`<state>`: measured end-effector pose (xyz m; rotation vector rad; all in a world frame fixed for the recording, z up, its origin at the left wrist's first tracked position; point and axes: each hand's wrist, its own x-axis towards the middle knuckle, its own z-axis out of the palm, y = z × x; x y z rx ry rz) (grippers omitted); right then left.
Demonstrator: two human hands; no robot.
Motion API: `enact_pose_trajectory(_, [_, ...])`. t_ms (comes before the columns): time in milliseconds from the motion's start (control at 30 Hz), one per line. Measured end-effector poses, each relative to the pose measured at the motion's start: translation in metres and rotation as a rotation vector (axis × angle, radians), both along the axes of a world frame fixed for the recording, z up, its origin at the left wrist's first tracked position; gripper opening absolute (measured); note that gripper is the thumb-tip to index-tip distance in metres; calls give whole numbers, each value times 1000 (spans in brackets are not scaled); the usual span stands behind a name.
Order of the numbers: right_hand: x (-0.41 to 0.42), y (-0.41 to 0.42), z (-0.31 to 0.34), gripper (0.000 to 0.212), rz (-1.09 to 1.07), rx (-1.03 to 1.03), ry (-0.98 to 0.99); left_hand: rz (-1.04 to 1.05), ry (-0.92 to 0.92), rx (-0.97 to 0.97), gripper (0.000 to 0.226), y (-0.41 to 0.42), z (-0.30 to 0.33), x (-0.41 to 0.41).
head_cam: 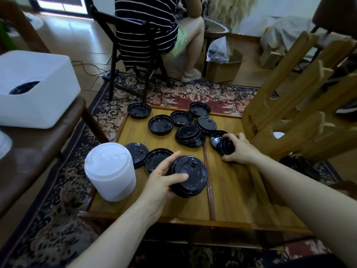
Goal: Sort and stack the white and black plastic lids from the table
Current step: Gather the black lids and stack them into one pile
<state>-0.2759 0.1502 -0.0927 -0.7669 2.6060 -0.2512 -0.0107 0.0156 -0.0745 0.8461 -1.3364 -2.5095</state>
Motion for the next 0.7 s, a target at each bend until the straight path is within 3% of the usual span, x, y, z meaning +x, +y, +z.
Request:
enact_pose_trajectory(167, [34, 31, 13, 92, 49, 2, -93, -12, 26, 21, 71, 4, 3, -1])
enact_pose_trajectory(300, [61, 44, 44, 104, -99, -369, -287, -20, 25, 16, 65, 8, 4, 2])
enact_pose_trajectory(400, [87, 43, 70, 94, -125, -656, -436, -15, 30, 3, 59, 10, 6, 2])
enact_pose_trajectory(500, [113, 40, 78, 83, -11, -740, -439, -19, 46, -2, 51, 11, 8, 2])
enact_pose_trajectory(700, [148, 30, 54, 94, 220, -652, -231, -27, 48, 21, 42, 15, 11, 3])
